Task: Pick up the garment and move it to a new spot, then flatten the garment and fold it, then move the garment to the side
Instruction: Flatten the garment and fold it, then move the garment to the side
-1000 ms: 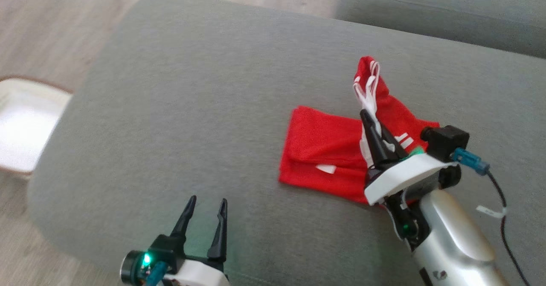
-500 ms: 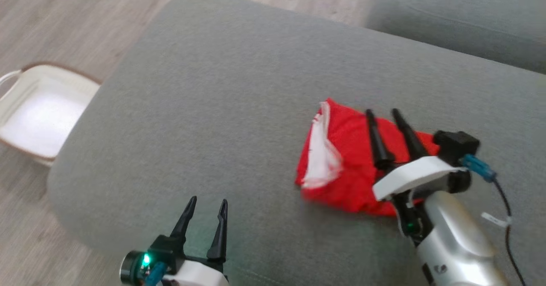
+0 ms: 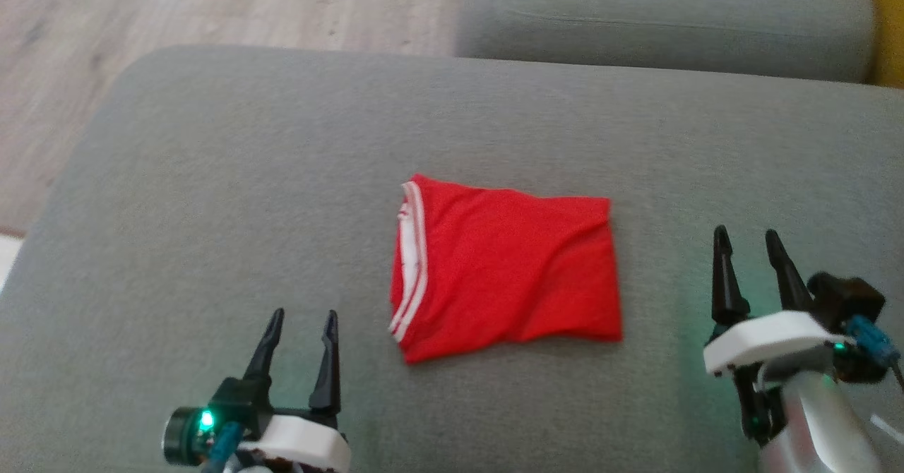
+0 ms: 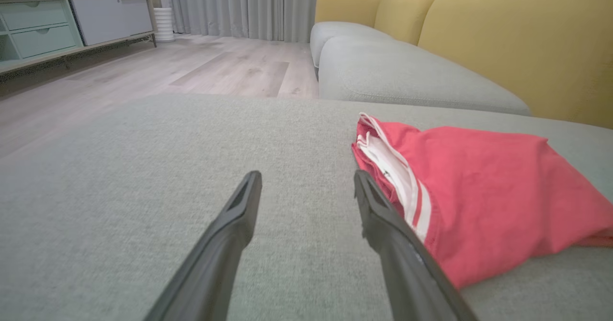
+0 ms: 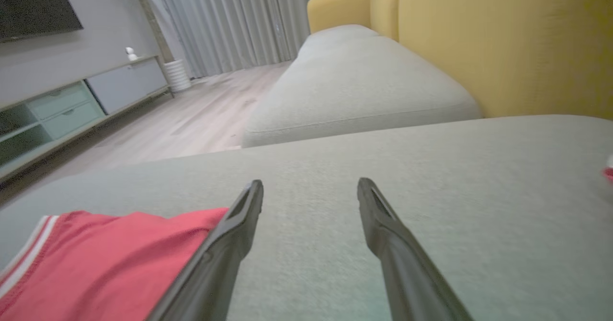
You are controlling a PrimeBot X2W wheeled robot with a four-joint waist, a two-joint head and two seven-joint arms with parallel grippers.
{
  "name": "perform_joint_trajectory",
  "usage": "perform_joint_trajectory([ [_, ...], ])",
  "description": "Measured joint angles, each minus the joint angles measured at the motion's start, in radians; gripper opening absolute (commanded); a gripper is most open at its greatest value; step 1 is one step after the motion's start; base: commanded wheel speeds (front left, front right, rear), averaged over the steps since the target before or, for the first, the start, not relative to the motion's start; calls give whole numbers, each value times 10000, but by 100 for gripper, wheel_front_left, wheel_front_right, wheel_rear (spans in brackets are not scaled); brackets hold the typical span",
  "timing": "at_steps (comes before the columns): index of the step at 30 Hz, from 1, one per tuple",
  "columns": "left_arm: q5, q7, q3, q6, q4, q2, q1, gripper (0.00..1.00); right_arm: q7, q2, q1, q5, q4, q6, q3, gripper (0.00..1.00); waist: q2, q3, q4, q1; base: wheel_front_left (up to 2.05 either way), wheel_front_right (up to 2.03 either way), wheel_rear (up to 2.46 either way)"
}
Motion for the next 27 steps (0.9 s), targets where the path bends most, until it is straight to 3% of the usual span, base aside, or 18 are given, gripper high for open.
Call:
perform_joint_trajectory([
  [7,86,0,506,79,0,-2,76,100,-2,90,1087,-681,-284,0,-194,100,0,-241,-828,0,0,0,0],
  [13,174,0,520,77,-67,-4,586,100,-2,151,1499,-307,-267,0,77,100,0,-442,-1089,-1,0,0,0],
  [19,138,0,462,75,-127,-2,679,100,-2,148,1496,-115,-169,0,456,100,0,-432,-1050,-1,0,0,0],
  [27,-73,0,-182,73,-184,2,472,100,449,148,329,679,731,0,2255,100,0,133,-519,1,0,0,0],
])
